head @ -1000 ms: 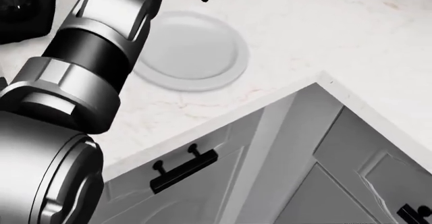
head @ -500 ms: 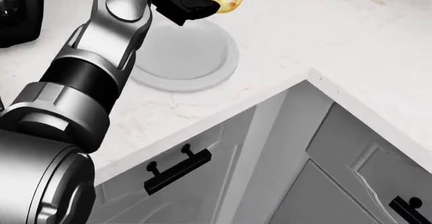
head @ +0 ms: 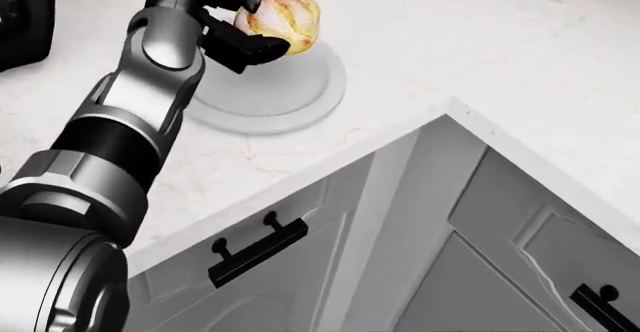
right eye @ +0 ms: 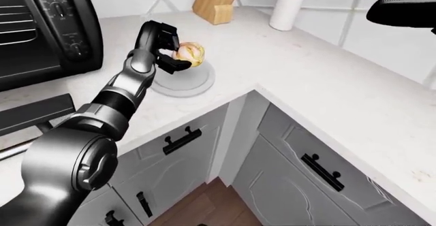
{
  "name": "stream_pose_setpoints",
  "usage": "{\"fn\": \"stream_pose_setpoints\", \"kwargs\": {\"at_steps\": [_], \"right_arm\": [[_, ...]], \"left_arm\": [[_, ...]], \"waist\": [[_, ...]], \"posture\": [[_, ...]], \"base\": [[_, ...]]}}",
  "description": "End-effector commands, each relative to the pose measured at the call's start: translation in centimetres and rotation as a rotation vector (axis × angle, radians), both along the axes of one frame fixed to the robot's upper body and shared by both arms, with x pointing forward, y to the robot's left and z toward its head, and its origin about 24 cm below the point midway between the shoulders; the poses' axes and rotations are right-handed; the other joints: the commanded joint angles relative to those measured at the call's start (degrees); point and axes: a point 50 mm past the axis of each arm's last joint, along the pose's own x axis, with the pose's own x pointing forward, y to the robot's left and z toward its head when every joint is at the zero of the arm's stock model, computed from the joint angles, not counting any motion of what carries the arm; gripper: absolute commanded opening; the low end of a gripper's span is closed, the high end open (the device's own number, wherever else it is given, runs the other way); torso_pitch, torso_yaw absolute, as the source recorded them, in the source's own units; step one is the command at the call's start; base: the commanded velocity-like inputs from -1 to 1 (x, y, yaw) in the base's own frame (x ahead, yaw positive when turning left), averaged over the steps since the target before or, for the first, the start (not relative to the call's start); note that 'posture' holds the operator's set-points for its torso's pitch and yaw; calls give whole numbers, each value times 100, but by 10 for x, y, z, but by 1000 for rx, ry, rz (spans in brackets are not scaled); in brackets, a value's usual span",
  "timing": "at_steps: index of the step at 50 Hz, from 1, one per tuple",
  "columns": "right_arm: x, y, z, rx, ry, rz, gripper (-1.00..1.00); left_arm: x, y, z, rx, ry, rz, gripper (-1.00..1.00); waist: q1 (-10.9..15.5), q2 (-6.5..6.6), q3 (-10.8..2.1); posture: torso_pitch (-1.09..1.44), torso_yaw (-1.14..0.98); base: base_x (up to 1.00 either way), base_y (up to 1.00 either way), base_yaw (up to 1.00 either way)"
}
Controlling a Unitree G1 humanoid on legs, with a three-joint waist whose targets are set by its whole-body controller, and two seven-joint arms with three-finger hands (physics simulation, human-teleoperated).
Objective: Pick the scone from the rack and place it on the plate on the counter.
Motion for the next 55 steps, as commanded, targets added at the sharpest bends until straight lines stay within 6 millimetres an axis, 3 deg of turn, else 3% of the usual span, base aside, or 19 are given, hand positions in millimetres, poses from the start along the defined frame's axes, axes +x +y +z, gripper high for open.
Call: {"fn": "stream_pose_setpoints", "kwargs": {"at_steps": [1, 30, 33, 35, 36, 37, 38, 55], "right_arm": [[-7, -1, 9, -4, -62, -21, 100], [-6, -1, 4, 3, -58, -22, 100], [-6, -1, 4, 3, -58, -21, 100], [-6, -1, 5, 5, -59, -20, 100], [-5, -1, 5, 5, -59, -20, 100], [-5, -1, 5, 4, -60, -19, 100], [-5, -1, 6, 4, -60, -19, 100], [-6, -1, 7, 5, -63, -18, 100]], "left_arm": [[-1, -6, 34, 27, -128, -9, -100], [0, -4, 25, 202, -93, 3, -100], [0, -4, 26, 201, -91, -2, -65], [0, -5, 27, 191, -92, -6, -7], [0, -4, 28, 199, -94, -2, 49], [0, -4, 28, 195, -95, -3, 63], [0, -4, 28, 191, -95, 1, 100], [0, -3, 35, 200, -109, 12, 100]], "waist": [[-4, 8, -148], [-22, 18, -166], [-22, 19, -165], [-21, 19, -166], [-22, 20, -166], [-23, 20, -166], [-25, 20, -167], [-22, 19, -167]], "posture": [[0, -76], [0, -76], [0, -76], [0, -76], [0, -76], [0, -76], [0, -76], [0, -76]], "base": [[0, 0, 0], [0, 0, 0], [0, 0, 0], [0, 0, 0], [0, 0, 0], [0, 0, 0], [0, 0, 0], [0, 0, 0]]}}
